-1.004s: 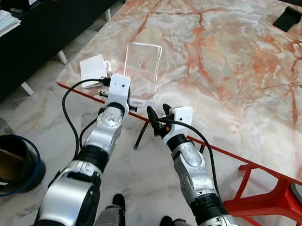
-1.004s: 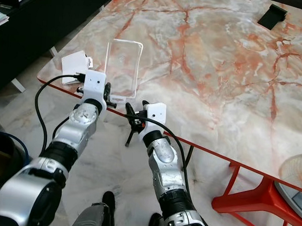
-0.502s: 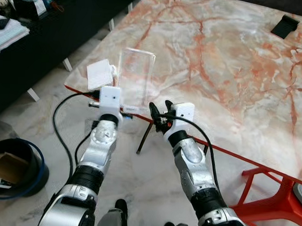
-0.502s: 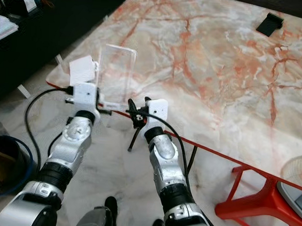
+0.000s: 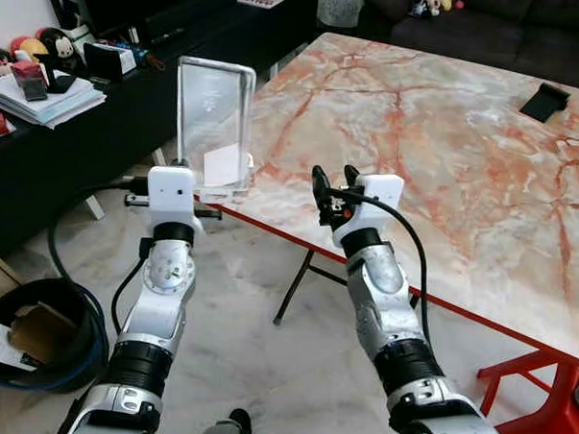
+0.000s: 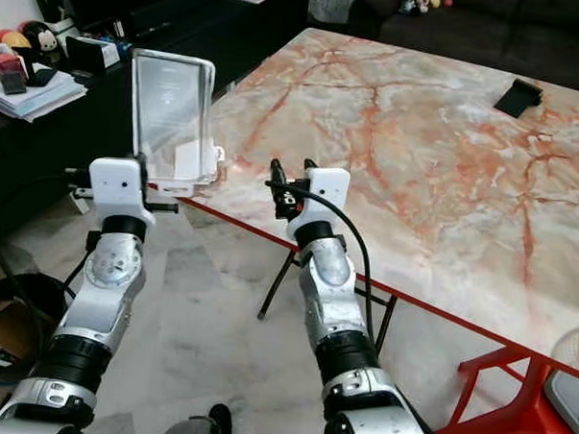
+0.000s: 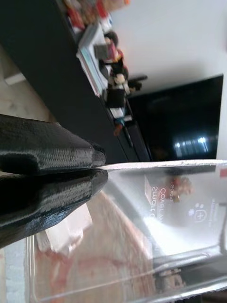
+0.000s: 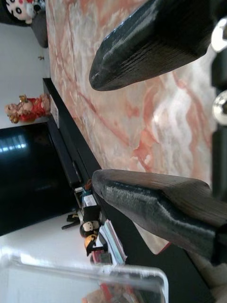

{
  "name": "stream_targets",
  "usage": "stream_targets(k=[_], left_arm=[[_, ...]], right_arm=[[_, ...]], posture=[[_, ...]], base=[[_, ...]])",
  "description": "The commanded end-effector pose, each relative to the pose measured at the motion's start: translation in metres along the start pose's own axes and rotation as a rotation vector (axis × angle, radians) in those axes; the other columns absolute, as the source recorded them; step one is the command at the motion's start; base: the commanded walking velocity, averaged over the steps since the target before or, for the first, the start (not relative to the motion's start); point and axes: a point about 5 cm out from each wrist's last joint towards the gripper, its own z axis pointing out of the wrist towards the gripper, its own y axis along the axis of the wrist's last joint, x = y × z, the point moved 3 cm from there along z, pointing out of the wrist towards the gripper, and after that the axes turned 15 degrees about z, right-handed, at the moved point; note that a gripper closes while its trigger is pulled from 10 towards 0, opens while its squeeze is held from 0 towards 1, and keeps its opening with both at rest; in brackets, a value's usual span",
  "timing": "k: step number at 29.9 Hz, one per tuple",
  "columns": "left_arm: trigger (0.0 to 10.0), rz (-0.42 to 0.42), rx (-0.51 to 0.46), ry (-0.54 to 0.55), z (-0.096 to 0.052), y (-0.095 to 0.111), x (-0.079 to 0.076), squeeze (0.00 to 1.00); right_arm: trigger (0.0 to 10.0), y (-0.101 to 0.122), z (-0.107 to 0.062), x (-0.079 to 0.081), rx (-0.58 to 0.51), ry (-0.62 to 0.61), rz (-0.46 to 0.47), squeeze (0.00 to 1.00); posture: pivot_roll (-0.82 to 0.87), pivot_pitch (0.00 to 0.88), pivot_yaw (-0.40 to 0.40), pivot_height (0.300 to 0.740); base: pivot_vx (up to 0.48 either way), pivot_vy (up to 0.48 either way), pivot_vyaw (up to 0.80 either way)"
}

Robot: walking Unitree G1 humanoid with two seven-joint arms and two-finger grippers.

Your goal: Picking trash to rubbish bin

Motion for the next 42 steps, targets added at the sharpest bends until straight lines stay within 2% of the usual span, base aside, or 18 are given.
stream_targets(k=[1, 23, 26, 30, 31, 32, 34, 38, 41, 42], left_arm=[[10.0, 0.022, -0.002, 0.018, -0.001, 0.001, 0.004, 0.0], [10.0, 0.013, 0.068, 0.014, -0.007, -0.006, 0.0, 0.0], [10.0, 0.007, 0.138, 0.015, -0.012, -0.025, 0.004, 0.0], [10.0, 0.04, 0.207, -0.06, -0.023, -0.05, 0.0, 0.0], [10.0, -0.01, 0.275, -0.097, -0.033, -0.066, -0.003, 0.0], [10.0, -0.01, 0.275, -0.097, -0.033, -0.066, -0.003, 0.0], [10.0, -0.045, 0.329, -0.11, -0.042, -0.079, -0.003, 0.0], [10.0, -0.107, 0.457, -0.136, -0.066, -0.11, -0.002, 0.0], [10.0, -0.091, 0.55, -0.17, -0.084, -0.133, -0.002, 0.0], [10.0, -0.091, 0.55, -0.17, -0.084, -0.133, -0.002, 0.0]], right_arm=[[10.0, -0.001, 0.0, -0.004, 0.004, -0.02, 0.012, 0.0], [10.0, -0.005, -0.002, -0.015, 0.017, -0.063, 0.01, 0.0], [10.0, -0.013, -0.006, -0.021, 0.056, -0.088, 0.019, 0.0], [10.0, -0.032, -0.017, -0.037, 0.135, -0.146, 0.046, 0.0], [10.0, -0.043, -0.026, -0.046, 0.184, -0.177, 0.044, 0.0], [10.0, -0.043, -0.026, -0.046, 0.184, -0.177, 0.044, 0.0], [10.0, -0.052, -0.034, -0.053, 0.224, -0.203, 0.042, 0.0], [10.0, -0.076, -0.059, -0.073, 0.328, -0.281, 0.085, 0.0], [10.0, -0.097, -0.084, -0.087, 0.432, -0.338, 0.092, 0.0], [10.0, -0.097, -0.084, -0.087, 0.432, -0.338, 0.092, 0.0]], posture=[[0.12, 0.1, 0.001, 0.74], [0.1, 0.16, -0.008, 0.74], [0.1, 0.168, -0.009, 0.74], [0.1, 0.175, -0.01, 0.74], [0.1, 0.181, -0.012, 0.74], [0.1, 0.181, -0.012, 0.74], [0.1, 0.183, -0.013, 0.74], [0.1, 0.19, -0.015, 0.74], [0.1, 0.193, -0.015, 0.74], [0.1, 0.193, -0.015, 0.74]], base=[[0.0, 0.0, 0.0], [0.0, 0.0, 0.0], [0.0, 0.0, 0.0], [0.0, 0.0, 0.0], [0.0, 0.0, 0.0], [0.0, 0.0, 0.0], [0.0, 0.0, 0.0], [0.0, 0.0, 0.0], [0.0, 0.0, 0.0], [0.0, 0.0, 0.0]])
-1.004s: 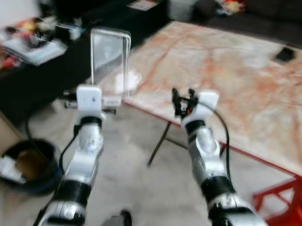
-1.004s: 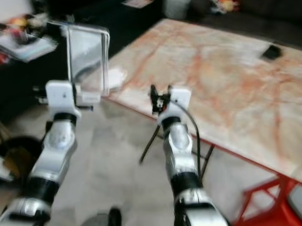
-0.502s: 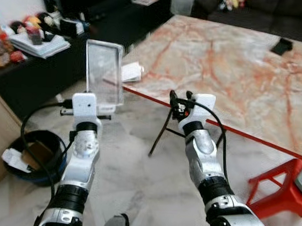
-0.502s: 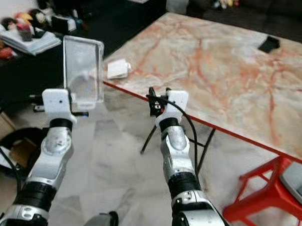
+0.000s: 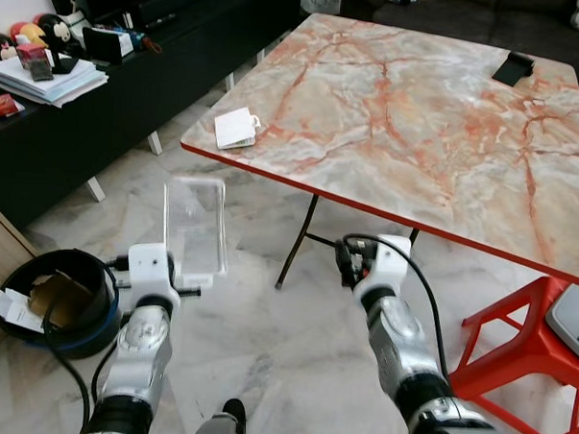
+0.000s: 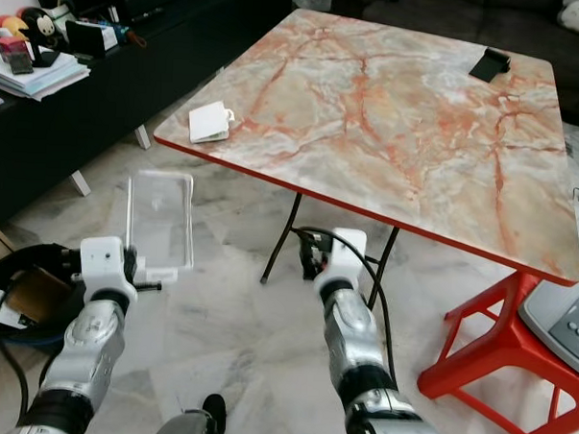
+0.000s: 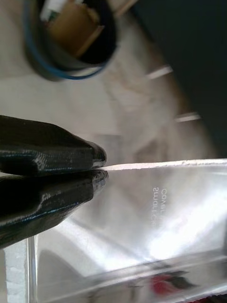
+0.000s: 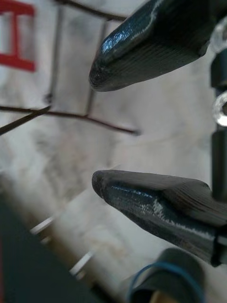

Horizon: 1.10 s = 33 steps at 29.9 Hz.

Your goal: Picking trash to rubbish bin

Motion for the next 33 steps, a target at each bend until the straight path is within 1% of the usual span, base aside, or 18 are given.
stream_targets(k=[1, 2, 3, 4, 6, 7, 8, 9, 11, 16, 17, 20, 24, 31, 33], left_arm=[[10.0, 0.019, 0.065, -0.018, -0.004, -0.018, 0.001, 0.0], [10.0, 0.031, 0.118, -0.034, -0.007, -0.033, 0.001, 0.0], [10.0, 0.031, 0.118, -0.034, -0.007, -0.033, 0.001, 0.0], [10.0, 0.031, 0.137, -0.039, -0.009, -0.038, 0.001, 0.0], [10.0, 0.041, 0.211, -0.052, -0.015, -0.058, 0.003, 0.0], [10.0, 0.039, 0.233, -0.051, -0.017, -0.064, 0.004, 0.0], [10.0, 0.034, 0.286, -0.046, -0.022, -0.077, 0.008, 0.0], [10.0, 0.034, 0.286, -0.046, -0.022, -0.077, 0.008, 0.0], [10.0, 0.054, 0.355, -0.029, -0.032, -0.095, 0.015, 0.0], [10.0, 0.057, 0.391, -0.026, -0.038, -0.105, 0.017, 0.0], [10.0, 0.066, 0.428, -0.02, -0.045, -0.115, 0.021, 0.0], [10.0, 0.065, 0.442, -0.015, -0.047, -0.119, 0.022, 0.0], [10.0, 0.074, 0.476, -0.015, -0.054, -0.128, 0.024, 0.0], [10.0, 0.074, 0.501, -0.007, -0.058, -0.133, 0.025, 0.0], [10.0, 0.063, 0.509, -0.021, -0.06, -0.136, 0.023, 0.0]], right_arm=[[10.0, -0.016, -0.006, -0.01, 0.065, -0.032, 0.007, 0.0], [10.0, -0.032, -0.014, -0.02, 0.125, -0.065, 0.0, 0.0], [10.0, -0.032, -0.014, -0.02, 0.125, -0.065, 0.0, 0.0], [10.0, -0.038, -0.017, -0.024, 0.147, -0.076, -0.004, 0.0], [10.0, -0.054, -0.026, -0.035, 0.21, -0.12, 0.001, 0.0], [10.0, -0.06, -0.03, -0.039, 0.23, -0.133, 0.011, 0.0], [10.0, -0.07, -0.037, -0.046, 0.271, -0.161, 0.022, 0.0], [10.0, -0.07, -0.037, -0.046, 0.271, -0.161, 0.022, 0.0], [10.0, -0.089, -0.05, -0.053, 0.339, -0.178, 0.011, 0.0], [10.0, -0.099, -0.058, -0.056, 0.379, -0.181, 0.013, 0.0], [10.0, -0.107, -0.064, -0.06, 0.405, -0.194, 0.01, 0.0], [10.0, -0.109, -0.066, -0.061, 0.413, -0.2, 0.013, 0.0], [10.0, -0.114, -0.071, -0.064, 0.432, -0.215, 0.016, 0.0], [10.0, -0.118, -0.075, -0.068, 0.454, -0.233, 0.01, 0.0], [10.0, -0.12, -0.077, -0.069, 0.461, -0.24, 0.01, 0.0]], posture=[[0.1, 0.195, -0.016, 0.74], [0.1, 0.196, -0.017, 0.74], [0.1, 0.196, -0.017, 0.74], [0.1, 0.196, -0.017, 0.74], [0.1, 0.199, -0.018, 0.74], [0.1, 0.203, -0.019, 0.74], [0.1, 0.205, -0.02, 0.74], [0.1, 0.205, -0.02, 0.74], [0.09, 0.209, -0.022, 0.74], [0.1, 0.212, -0.025, 0.74], [0.1, 0.213, -0.025, 0.74], [0.09, 0.214, -0.024, 0.74], [0.09, 0.21, -0.026, 0.74], [0.1, 0.205, -0.026, 0.74], [0.1, 0.203, -0.027, 0.74]], base=[[0.0, 0.0, 0.0], [0.0, 0.0, 0.0], [0.0, 0.0, 0.0], [0.0, 0.0, 0.0], [0.0, 0.0, 0.0], [0.0, 0.0, 0.0], [0.0, 0.0, 0.0], [0.0, 0.0, 0.0], [0.274, 0.0, 0.0], [0.3, 0.0, 0.0], [0.304, 0.0, 0.0], [0.304, 0.0, 0.0], [0.303, 0.0, 0.54], [0.284, 0.0, 0.55], [0.0, 0.0, 0.52]])
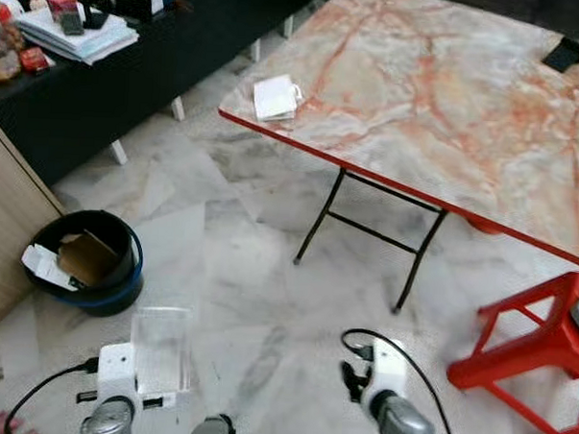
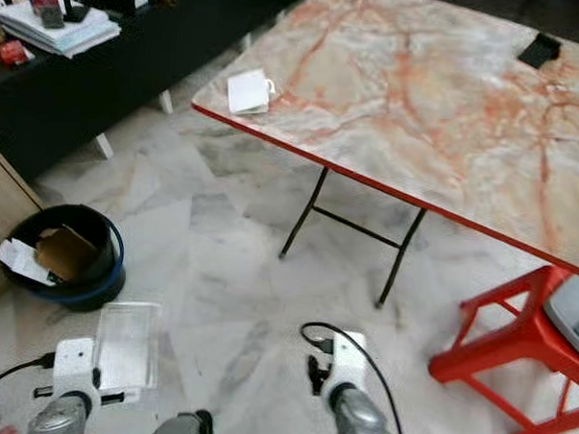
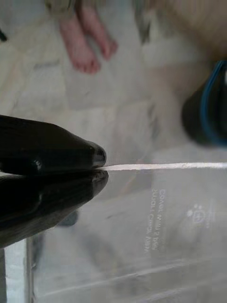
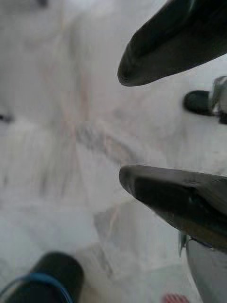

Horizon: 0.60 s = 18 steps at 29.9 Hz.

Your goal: Picking trash to rubbish bin

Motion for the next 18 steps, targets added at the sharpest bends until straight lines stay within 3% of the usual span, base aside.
stream_targets(k=[1, 7, 10, 14, 18], left_arm=[[10.0, -0.01, 0.036, -0.028, -0.003, -0.012, -0.008, 0.0], [10.0, -0.005, 0.058, -0.03, -0.006, -0.02, -0.009, 0.0], [10.0, -0.001, 0.069, -0.022, -0.007, -0.024, -0.007, 0.0], [10.0, 0.003, 0.09, -0.009, -0.008, -0.03, -0.002, 0.0], [10.0, 0.007, 0.119, 0.007, -0.01, -0.037, 0.001, 0.0]], right_arm=[[10.0, -0.01, -0.005, -0.017, 0.032, -0.049, 0.006, 0.0], [10.0, -0.015, -0.006, -0.019, 0.045, -0.06, 0.011, 0.0], [10.0, -0.016, -0.007, -0.019, 0.049, -0.059, 0.01, 0.0], [10.0, -0.019, -0.007, -0.019, 0.058, -0.06, 0.009, 0.0], [10.0, -0.021, -0.007, -0.017, 0.066, -0.056, 0.014, 0.0]], posture=[[0.1, 0.203, -0.027, 0.74], [0.1, 0.208, -0.022, 0.74], [0.11, 0.209, -0.02, 0.74], [0.12, 0.209, -0.019, 0.74], [0.12, 0.208, -0.016, 0.74]], base=[[0.0, 0.0, 0.54], [0.0, 0.0, 0.56], [0.0, 0.0, 0.0], [0.0, 0.0, 0.72], [0.359, 0.0, 0.29]])
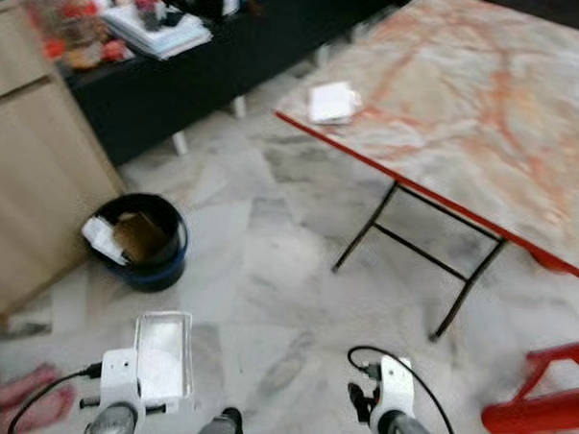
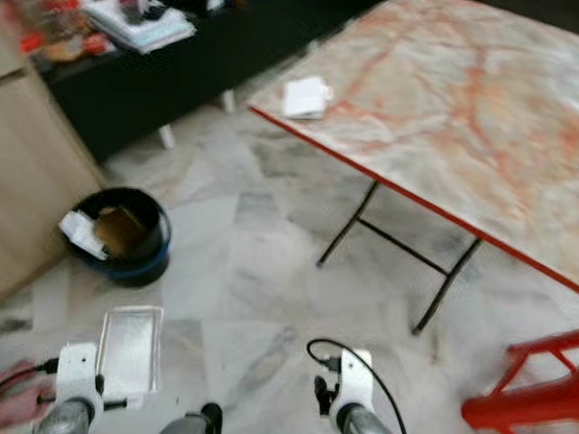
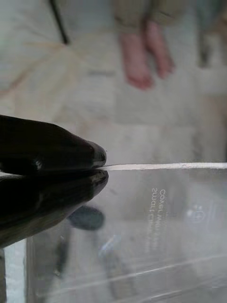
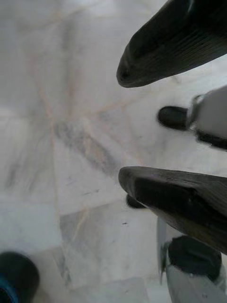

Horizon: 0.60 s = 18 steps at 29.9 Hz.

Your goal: Picking trash to rubbish bin

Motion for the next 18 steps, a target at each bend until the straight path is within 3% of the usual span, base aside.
stream_targets(k=[1, 11, 16, 18], left_arm=[[10.0, 0.005, 0.037, 0.012, -0.0014, -0.0089, 0.0025, 0.0], [10.0, 0.006, 0.06, 0.015, -0.003, -0.0154, 0.0022, 0.0], [10.0, 0.003, 0.064, 0.022, -0.0032, -0.0166, 0.0038, 0.0], [10.0, 0.002, 0.07, 0.023, -0.0036, -0.0182, 0.0046, 0.0]], right_arm=[[10.0, -0.0067, -0.0003, 0.002, 0.021, -0.001, 0.009, 0.0], [10.0, -0.0088, -0.0005, 0.0009, 0.031, -0.011, -0.005, 0.0], [10.0, -0.0107, -0.001, -0.0003, 0.039, -0.013, -0.018, 0.0], [10.0, -0.0105, -0.0011, -0.0009, 0.036, -0.017, 0.004, 0.0]], posture=[[0.12, 0.208, -0.016, 0.74], [0.13, 0.204, -0.016, 0.74], [0.13, 0.205, -0.018, 0.74], [0.12, 0.205, -0.017, 0.74]], base=[[0.375, 0.0, 0.0], [0.391, 0.0, 0.0], [0.421, 0.0, 0.68], [0.428, 0.0, 0.0]])
